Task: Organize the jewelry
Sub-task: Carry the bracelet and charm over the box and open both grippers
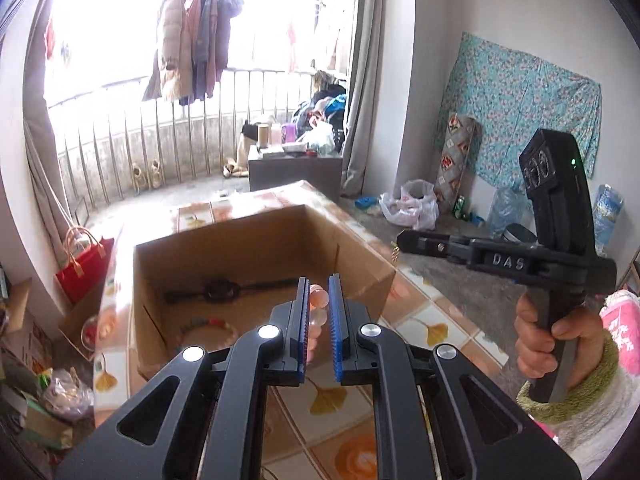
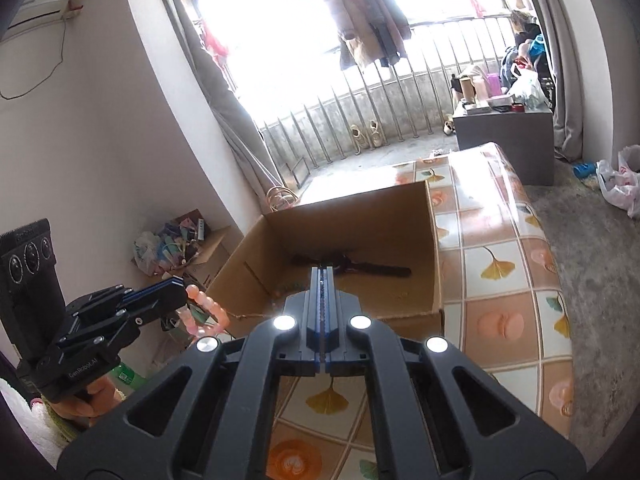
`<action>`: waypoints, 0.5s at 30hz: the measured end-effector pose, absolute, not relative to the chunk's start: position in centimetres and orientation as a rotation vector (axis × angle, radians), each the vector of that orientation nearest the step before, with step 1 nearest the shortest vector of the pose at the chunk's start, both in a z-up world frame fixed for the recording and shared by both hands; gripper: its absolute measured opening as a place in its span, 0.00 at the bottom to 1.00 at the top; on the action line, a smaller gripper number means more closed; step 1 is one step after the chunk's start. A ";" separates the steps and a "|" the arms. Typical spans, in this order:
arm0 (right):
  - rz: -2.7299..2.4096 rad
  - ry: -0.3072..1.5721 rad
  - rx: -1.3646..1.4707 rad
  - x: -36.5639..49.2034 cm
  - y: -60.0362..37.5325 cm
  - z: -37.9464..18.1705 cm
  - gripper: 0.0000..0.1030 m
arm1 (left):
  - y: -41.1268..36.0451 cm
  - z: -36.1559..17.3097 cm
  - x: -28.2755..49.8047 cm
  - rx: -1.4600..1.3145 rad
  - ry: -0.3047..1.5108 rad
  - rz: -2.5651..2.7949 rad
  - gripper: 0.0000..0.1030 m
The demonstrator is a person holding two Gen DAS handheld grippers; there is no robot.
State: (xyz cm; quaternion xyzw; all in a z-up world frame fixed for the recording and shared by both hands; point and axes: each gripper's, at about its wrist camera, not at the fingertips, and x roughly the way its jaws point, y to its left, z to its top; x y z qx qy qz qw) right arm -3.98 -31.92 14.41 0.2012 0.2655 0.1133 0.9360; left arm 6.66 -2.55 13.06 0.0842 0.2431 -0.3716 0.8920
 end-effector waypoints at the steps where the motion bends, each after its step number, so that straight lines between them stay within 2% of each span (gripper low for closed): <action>1: 0.241 0.541 0.404 -3.2 -31.8 14.7 0.00 | -2.6 13.6 7.1 0.175 0.492 -0.765 0.09; 4: 0.285 0.573 0.400 -0.7 -32.1 14.7 0.00 | -2.9 14.3 8.7 0.159 0.485 -0.763 0.09; 11: 0.391 0.880 0.434 8.9 -31.7 10.5 0.01 | -4.1 12.4 12.6 0.116 0.569 -0.789 0.09; 15: 0.396 1.013 0.412 12.9 -31.3 8.4 0.08 | -4.6 10.4 15.0 0.097 0.646 -0.792 0.09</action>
